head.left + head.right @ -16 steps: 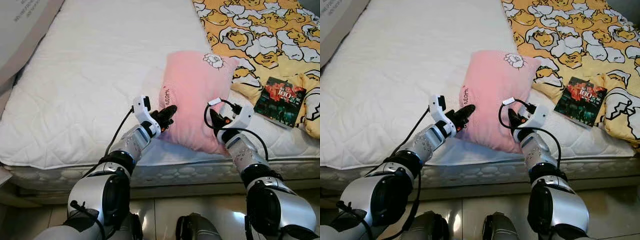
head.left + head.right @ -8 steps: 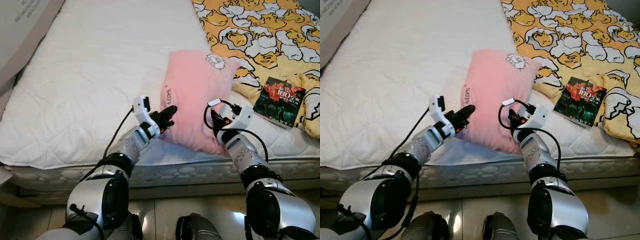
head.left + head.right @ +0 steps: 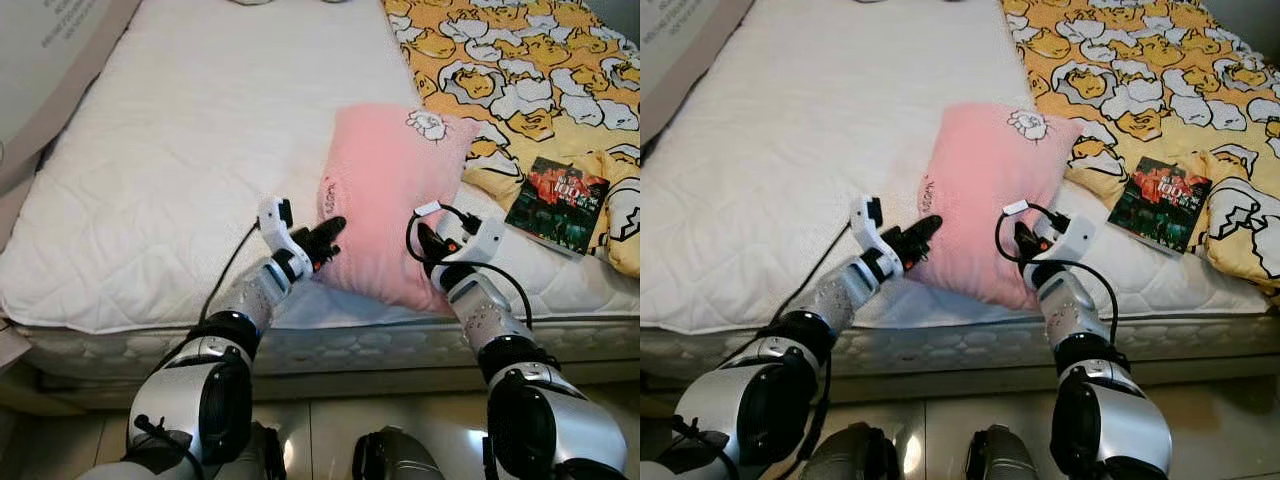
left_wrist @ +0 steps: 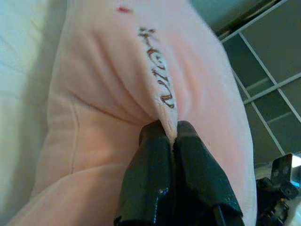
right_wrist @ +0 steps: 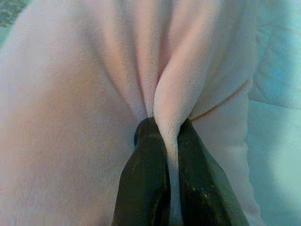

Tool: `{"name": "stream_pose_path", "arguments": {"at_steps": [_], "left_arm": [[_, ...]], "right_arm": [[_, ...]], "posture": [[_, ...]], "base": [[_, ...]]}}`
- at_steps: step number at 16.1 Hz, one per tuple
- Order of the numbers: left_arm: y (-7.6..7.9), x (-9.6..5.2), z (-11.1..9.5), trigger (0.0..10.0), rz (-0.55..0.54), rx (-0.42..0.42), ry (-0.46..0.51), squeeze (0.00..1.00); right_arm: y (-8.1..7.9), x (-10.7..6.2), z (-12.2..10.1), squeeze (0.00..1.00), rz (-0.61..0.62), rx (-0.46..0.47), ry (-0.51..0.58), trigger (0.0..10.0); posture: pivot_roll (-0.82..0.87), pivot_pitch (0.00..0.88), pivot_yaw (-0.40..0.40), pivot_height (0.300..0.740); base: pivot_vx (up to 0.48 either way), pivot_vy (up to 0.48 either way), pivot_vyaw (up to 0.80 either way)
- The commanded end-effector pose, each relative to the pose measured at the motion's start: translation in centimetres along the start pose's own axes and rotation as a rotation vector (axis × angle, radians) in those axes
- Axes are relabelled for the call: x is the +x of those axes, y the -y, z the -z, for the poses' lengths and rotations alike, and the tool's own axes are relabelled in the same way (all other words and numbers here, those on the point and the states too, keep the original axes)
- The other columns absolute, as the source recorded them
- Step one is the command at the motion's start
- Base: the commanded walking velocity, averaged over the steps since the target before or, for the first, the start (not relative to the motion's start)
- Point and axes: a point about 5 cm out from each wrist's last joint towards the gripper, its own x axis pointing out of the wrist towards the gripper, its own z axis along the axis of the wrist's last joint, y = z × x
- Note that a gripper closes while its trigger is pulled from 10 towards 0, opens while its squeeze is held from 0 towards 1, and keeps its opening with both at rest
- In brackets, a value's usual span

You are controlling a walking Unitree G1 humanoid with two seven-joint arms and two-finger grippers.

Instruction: Clean up the room

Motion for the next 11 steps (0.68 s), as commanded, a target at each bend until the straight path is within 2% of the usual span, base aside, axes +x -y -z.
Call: {"name": "stream_pose_path", "arguments": {"at_steps": [1, 3, 5, 6, 8, 9, 11], "left_arm": [[1.4, 0.7, -1.2, 0.0, 0.080, 0.054, 0.010, 0.00], [2.0, 0.7, -2.3, 0.0, 0.107, 0.103, 0.042, 0.00], [2.1, 0.2, -3.4, 0.0, 0.084, 0.159, 0.090, 0.00], [2.0, 0.0, -3.8, 0.0, 0.071, 0.172, 0.113, 0.00], [1.6, -1.5, -5.3, 0.0, -0.029, 0.263, 0.219, 0.00], [1.1, -2.6, -5.8, 0.0, -0.102, 0.303, 0.263, 0.00], [0.3, -5.3, -6.8, 0.0, -0.215, 0.367, 0.331, 0.00]], "right_arm": [[-1.5, 0.7, -1.1, 0.00, -0.058, -0.066, 0.027, 0.0], [-2.2, 1.0, -2.7, 0.00, -0.092, -0.130, 0.069, 0.0], [-3.3, 1.2, -4.5, 0.00, -0.146, -0.214, 0.118, 0.0], [-3.6, 1.2, -5.0, 0.00, -0.160, -0.228, 0.133, 0.0], [-5.0, 1.4, -6.4, 0.00, -0.212, -0.319, 0.159, 0.0], [-5.6, 1.4, -6.7, 0.00, -0.227, -0.395, 0.157, 0.0], [-5.9, 1.3, -6.6, 0.00, -0.225, -0.482, 0.150, 0.0]], "posture": [[-0.02, 0.034, -0.029, 0.697], [-0.02, 0.030, -0.029, 0.697], [0.00, 0.018, -0.036, 0.697], [0.00, 0.018, -0.036, 0.697], [0.01, 0.002, -0.046, 0.697], [0.02, 0.000, -0.048, 0.697], [0.04, 0.000, -0.057, 0.697]], "base": [[0.000, 0.000, 0.00], [0.000, 0.000, 0.00], [0.000, 0.000, 0.00], [0.000, 0.000, 0.00], [0.000, 0.000, 0.00], [0.000, 0.000, 0.00], [0.000, 0.000, 0.00]]}}
